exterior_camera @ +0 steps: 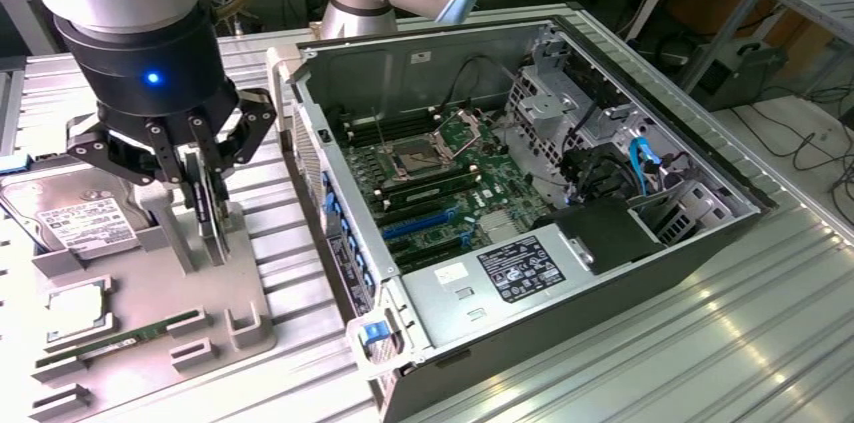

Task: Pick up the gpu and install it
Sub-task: 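Pick up the gpu and move the gpu toward the slot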

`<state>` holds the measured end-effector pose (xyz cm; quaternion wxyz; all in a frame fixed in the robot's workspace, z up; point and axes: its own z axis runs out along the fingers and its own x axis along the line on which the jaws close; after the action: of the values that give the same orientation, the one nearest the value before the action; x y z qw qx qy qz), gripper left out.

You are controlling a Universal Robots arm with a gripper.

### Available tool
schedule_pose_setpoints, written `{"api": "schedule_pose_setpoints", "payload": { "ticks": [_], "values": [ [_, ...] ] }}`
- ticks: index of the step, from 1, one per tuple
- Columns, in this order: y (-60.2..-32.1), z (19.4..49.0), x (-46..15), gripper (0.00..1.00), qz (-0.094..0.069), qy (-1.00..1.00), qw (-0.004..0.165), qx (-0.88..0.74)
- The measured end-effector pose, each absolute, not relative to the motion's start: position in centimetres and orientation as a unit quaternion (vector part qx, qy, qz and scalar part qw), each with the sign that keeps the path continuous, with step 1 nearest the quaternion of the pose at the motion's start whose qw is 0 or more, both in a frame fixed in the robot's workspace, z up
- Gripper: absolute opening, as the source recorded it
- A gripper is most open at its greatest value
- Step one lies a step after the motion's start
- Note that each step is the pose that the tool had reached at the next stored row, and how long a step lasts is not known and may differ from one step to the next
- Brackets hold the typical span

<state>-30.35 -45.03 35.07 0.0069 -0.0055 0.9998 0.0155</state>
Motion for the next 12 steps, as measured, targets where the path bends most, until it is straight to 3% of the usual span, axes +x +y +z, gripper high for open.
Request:
{"api": "schedule_pose_setpoints", "payload": {
  "ticks": [12],
  "values": [
    [-45.0,36.4,-30.3,0.28,0.016,1.0,0.006,-0.006]
  ]
}}
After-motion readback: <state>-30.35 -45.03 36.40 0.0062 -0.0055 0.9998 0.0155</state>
